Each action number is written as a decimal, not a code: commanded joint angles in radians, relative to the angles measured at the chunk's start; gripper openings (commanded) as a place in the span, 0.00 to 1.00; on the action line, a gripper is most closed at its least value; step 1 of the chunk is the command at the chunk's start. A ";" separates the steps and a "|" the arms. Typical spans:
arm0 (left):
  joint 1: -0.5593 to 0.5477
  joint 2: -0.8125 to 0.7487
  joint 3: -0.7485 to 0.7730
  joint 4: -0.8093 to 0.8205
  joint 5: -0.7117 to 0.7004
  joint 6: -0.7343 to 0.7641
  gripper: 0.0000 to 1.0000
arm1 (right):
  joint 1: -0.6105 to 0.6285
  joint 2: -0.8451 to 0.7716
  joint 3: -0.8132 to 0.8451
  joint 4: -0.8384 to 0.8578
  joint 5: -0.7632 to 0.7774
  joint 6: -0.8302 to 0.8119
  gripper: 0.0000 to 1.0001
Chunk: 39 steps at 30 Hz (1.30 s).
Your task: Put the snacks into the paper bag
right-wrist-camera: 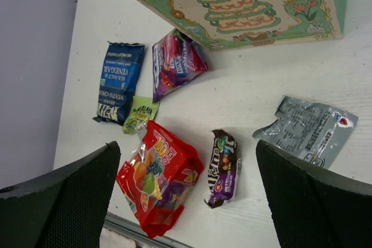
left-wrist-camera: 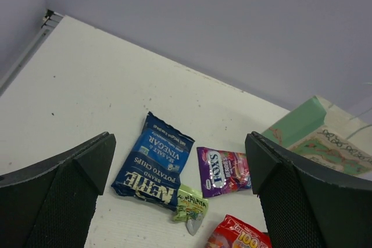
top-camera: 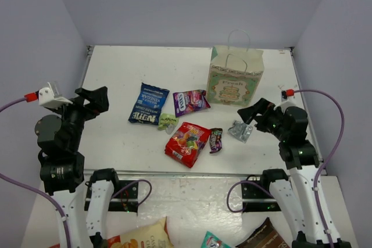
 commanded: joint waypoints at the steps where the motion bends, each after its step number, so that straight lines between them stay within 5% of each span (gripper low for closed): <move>1: 0.000 -0.038 -0.016 -0.004 -0.076 0.037 1.00 | 0.001 0.039 -0.012 -0.032 0.054 0.009 0.99; 5: 0.000 -0.032 -0.048 0.037 0.047 0.076 1.00 | 0.001 0.122 -0.031 -0.035 0.069 -0.008 0.99; 25: 0.000 -0.003 -0.125 0.073 0.011 0.108 1.00 | 0.149 0.644 -0.023 0.048 0.327 0.084 0.99; 39: 0.000 -0.023 -0.177 0.100 0.006 0.117 1.00 | 0.206 0.825 0.124 -0.026 0.471 0.146 0.99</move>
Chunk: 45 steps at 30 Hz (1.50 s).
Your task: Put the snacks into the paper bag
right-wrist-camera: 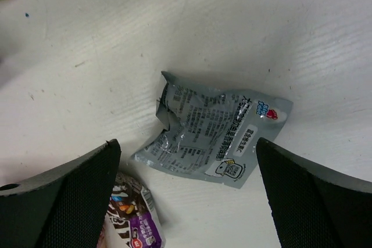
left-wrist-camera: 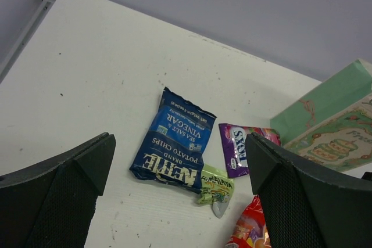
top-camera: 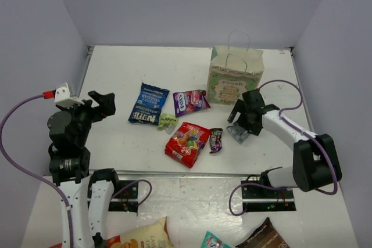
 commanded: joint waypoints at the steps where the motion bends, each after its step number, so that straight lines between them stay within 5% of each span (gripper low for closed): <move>1: 0.001 -0.017 -0.015 0.056 -0.012 0.031 1.00 | 0.010 0.038 0.064 -0.027 0.076 0.029 0.99; 11: 0.001 -0.023 -0.033 0.068 0.004 0.040 1.00 | 0.018 0.144 0.144 -0.091 0.051 0.018 0.95; 16: 0.001 -0.047 -0.035 0.065 -0.019 0.042 1.00 | 0.022 0.170 0.154 -0.117 0.030 0.009 0.79; 21: 0.000 -0.058 -0.036 0.065 -0.024 0.044 1.00 | 0.030 0.195 0.138 -0.122 -0.018 0.006 0.76; 24: 0.000 -0.058 -0.036 0.062 -0.024 0.045 1.00 | 0.042 0.195 0.108 -0.107 -0.039 0.021 0.67; 28: 0.000 -0.066 -0.038 0.060 -0.024 0.045 1.00 | 0.055 0.170 0.084 -0.099 -0.048 0.050 0.39; 32: -0.005 -0.064 -0.039 0.060 -0.022 0.048 1.00 | 0.059 0.082 0.066 -0.111 -0.033 0.071 0.29; 34: -0.009 -0.064 -0.039 0.060 -0.024 0.048 1.00 | 0.059 0.039 0.049 -0.130 -0.035 0.080 0.07; 45: -0.012 -0.063 -0.039 0.062 -0.019 0.047 1.00 | 0.071 -0.408 0.007 -0.283 -0.045 0.101 0.00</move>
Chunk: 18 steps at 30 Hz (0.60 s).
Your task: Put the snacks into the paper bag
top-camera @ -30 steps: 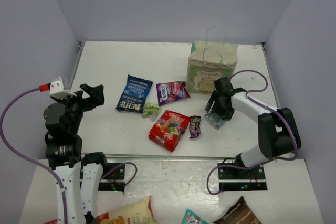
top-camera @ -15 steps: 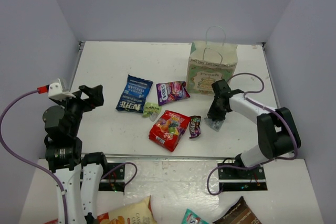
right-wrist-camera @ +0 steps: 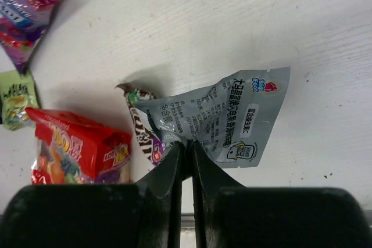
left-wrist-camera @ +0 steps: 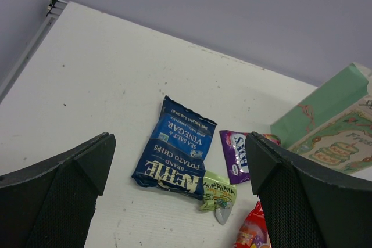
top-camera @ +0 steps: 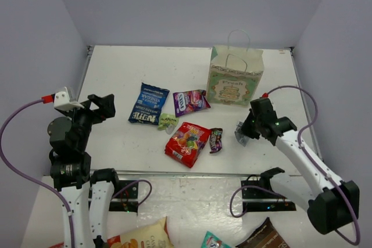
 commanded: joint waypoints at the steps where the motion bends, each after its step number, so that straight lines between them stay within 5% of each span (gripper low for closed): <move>1: -0.006 -0.005 -0.007 0.028 -0.004 0.030 1.00 | 0.008 -0.099 0.048 -0.108 0.001 0.012 0.00; 9: -0.006 -0.005 -0.007 0.025 -0.009 0.030 1.00 | 0.006 -0.106 0.470 -0.249 0.094 -0.072 0.00; 18: -0.006 0.000 -0.009 0.022 -0.017 0.031 1.00 | -0.017 0.163 0.924 -0.286 0.144 -0.149 0.00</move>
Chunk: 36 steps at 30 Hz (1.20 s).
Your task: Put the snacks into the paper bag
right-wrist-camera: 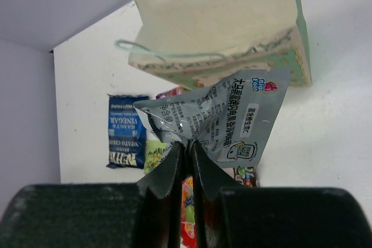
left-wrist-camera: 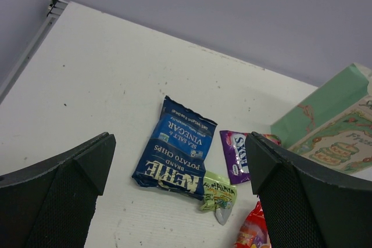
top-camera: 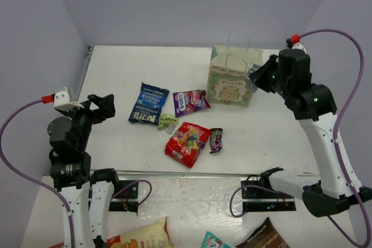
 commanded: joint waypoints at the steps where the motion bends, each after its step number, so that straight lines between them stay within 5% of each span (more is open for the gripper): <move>1: -0.006 0.001 -0.009 0.021 -0.015 0.030 1.00 | -0.019 0.097 0.117 -0.037 0.031 -0.038 0.00; 11: -0.006 0.001 -0.010 0.021 -0.018 0.030 1.00 | -0.088 0.367 0.450 0.007 0.015 -0.072 0.00; 26: -0.006 0.003 -0.016 0.029 -0.018 0.028 1.00 | -0.128 0.533 0.518 0.091 -0.049 -0.069 0.01; 30: -0.004 0.007 -0.018 0.029 -0.013 0.028 1.00 | -0.129 0.550 0.486 0.124 -0.058 -0.069 0.15; 34: -0.006 0.012 -0.016 0.030 0.002 0.034 1.00 | -0.140 0.582 0.508 0.122 -0.081 -0.070 0.48; 36: -0.004 0.011 -0.021 0.036 0.033 0.045 1.00 | -0.143 0.585 0.510 0.122 -0.092 -0.070 0.50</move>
